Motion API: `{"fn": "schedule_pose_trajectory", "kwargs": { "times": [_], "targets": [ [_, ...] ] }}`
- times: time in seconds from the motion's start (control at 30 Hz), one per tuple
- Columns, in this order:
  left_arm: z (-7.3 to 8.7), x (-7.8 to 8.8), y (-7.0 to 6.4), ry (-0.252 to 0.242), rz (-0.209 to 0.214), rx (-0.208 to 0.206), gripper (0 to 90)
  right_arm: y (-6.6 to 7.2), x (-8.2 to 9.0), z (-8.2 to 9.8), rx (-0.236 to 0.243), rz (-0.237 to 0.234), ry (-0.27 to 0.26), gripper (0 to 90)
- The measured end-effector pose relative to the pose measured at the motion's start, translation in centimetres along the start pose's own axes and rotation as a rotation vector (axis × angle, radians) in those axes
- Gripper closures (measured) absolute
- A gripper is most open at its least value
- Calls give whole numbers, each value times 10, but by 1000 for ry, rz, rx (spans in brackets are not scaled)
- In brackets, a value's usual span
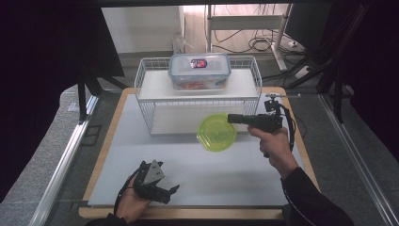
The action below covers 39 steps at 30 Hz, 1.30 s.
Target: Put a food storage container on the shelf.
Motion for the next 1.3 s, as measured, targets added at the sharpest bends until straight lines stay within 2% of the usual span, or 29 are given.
{"fn": "schedule_pose_trajectory", "kwargs": {
  "times": [0.4,0.53,0.67,0.87,1.03,1.3],
  "targets": [
    [0,0,-1,-1,8,5,30,23,3,-71,8,-19,-106,840],
    [1,0,-1,3,8,6,30,31,0,-97,18,-8,-133,840],
    [1,0,-1,2,8,4,31,34,-7,-124,22,26,-159,840],
    [-1,3,1,-17,10,12,30,23,-23,-162,0,91,-205,840],
    [-4,5,1,-40,17,23,27,9,-37,-185,-32,132,-244,839],
    [-3,5,-1,-37,32,19,27,-16,-67,-205,-87,194,-269,839]
  ]
}}
Point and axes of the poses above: each handheld gripper's, and its own axes: x roughly backward along the jaws, z roughly out of its underside, y roughly to its left, the point moved 10 cm from there along -x, roughly forward along the jaws, and after that the axes turned 2 degrees about x, right-handed, at the moved point
